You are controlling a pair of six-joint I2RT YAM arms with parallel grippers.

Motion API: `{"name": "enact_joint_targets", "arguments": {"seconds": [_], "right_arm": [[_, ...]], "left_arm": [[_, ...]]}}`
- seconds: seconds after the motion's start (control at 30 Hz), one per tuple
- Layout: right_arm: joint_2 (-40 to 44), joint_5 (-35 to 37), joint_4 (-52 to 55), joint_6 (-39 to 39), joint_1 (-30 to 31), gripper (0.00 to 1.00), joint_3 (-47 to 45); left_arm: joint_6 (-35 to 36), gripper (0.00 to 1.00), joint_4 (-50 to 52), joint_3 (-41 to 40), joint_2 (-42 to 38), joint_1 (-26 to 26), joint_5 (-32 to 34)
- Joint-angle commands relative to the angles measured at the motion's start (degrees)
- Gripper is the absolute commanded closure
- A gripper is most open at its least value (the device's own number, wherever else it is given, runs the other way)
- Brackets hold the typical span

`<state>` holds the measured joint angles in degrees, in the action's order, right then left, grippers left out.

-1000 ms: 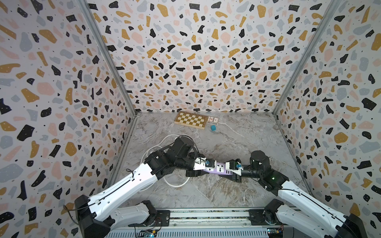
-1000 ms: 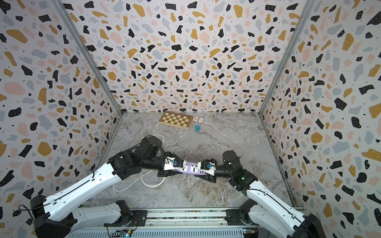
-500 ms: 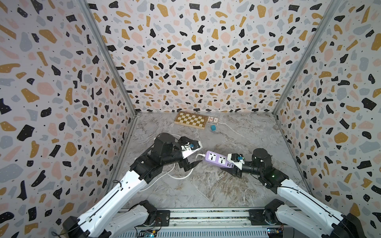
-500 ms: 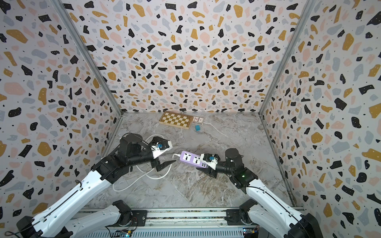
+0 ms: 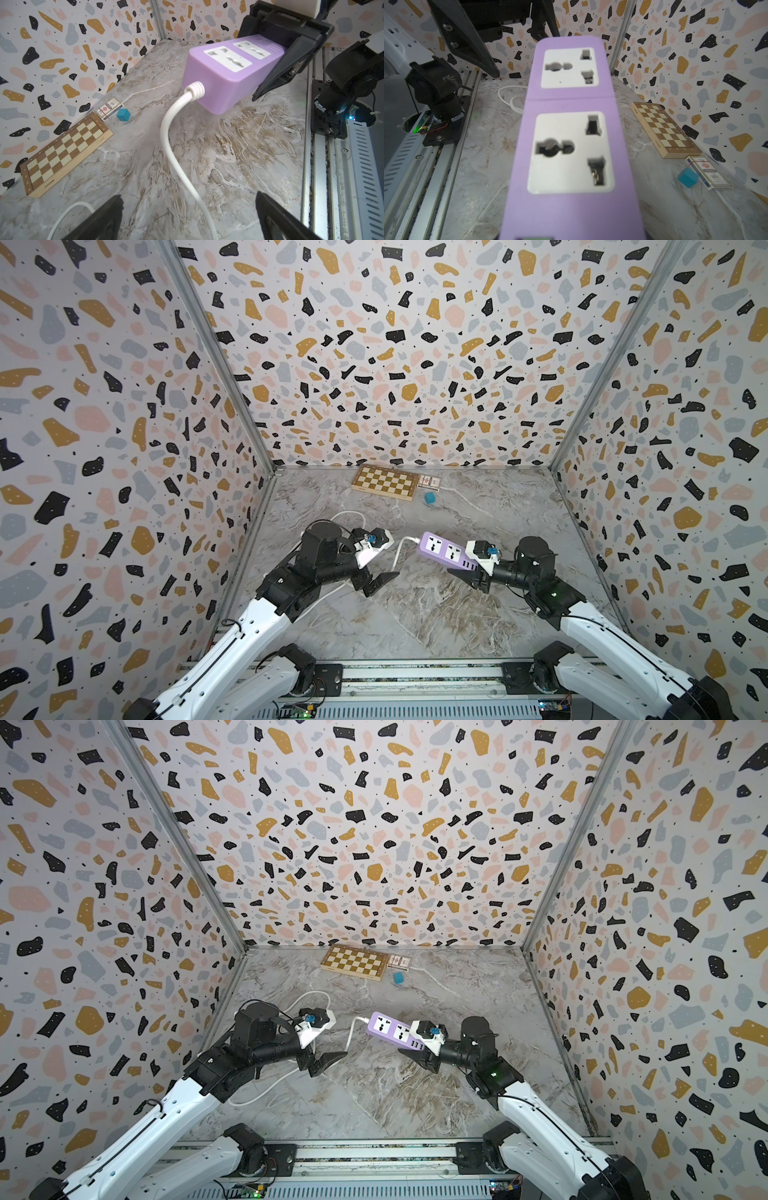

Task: Wrap the cord around the power strip
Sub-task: Pick up the power strip from the center of the board, then wrap the power cord around the power strip.

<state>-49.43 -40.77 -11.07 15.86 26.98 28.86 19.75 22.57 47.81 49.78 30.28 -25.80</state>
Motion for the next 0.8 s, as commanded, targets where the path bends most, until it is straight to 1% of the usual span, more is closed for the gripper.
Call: {"name": "enact_joint_targets", "arguments": {"seconds": [0.0,0.17,0.27,0.4,0.53,0.63,0.7,0.77], "right_arm": [[3.2,0.3,-3.2,-3.4,-2.2,0.95,3.5],[3.4,0.8,3.2,-3.3,-5.5,0.96,10.7],[3.5,1.8,6.2,-3.4,-6.7,0.97,14.6],[3.4,2.2,10.1,-2.8,-7.3,0.97,20.1],[2.4,2.6,13.5,-2.8,-7.5,0.97,25.1],[2.0,2.2,15.1,-3.3,-7.5,0.97,28.3],[1.9,2.5,16.1,-3.4,-7.6,0.97,30.3],[2.1,2.8,16.3,-4.2,-7.7,0.97,31.8]], "left_arm": [[-4.2,0.01,-3.3,-2.9,-1.5,-1.9,2.8],[-7.4,0.01,-11.7,-10.4,-5.9,-5.8,7.9],[-8.1,0.01,-17.0,-13.7,-7.1,-7.3,8.2],[-8.8,0.01,-22.5,-16.7,-5.2,-8.1,9.3],[-9.0,0.01,-26.3,-17.6,-1.8,-8.8,5.9],[-9.5,0.01,-29.2,-17.9,0.4,-8.9,8.0],[-10.5,0.01,-33.2,-19.2,1.2,-9.0,10.3],[-11.7,0.01,-36.4,-20.1,2.4,-9.1,9.4]]}}
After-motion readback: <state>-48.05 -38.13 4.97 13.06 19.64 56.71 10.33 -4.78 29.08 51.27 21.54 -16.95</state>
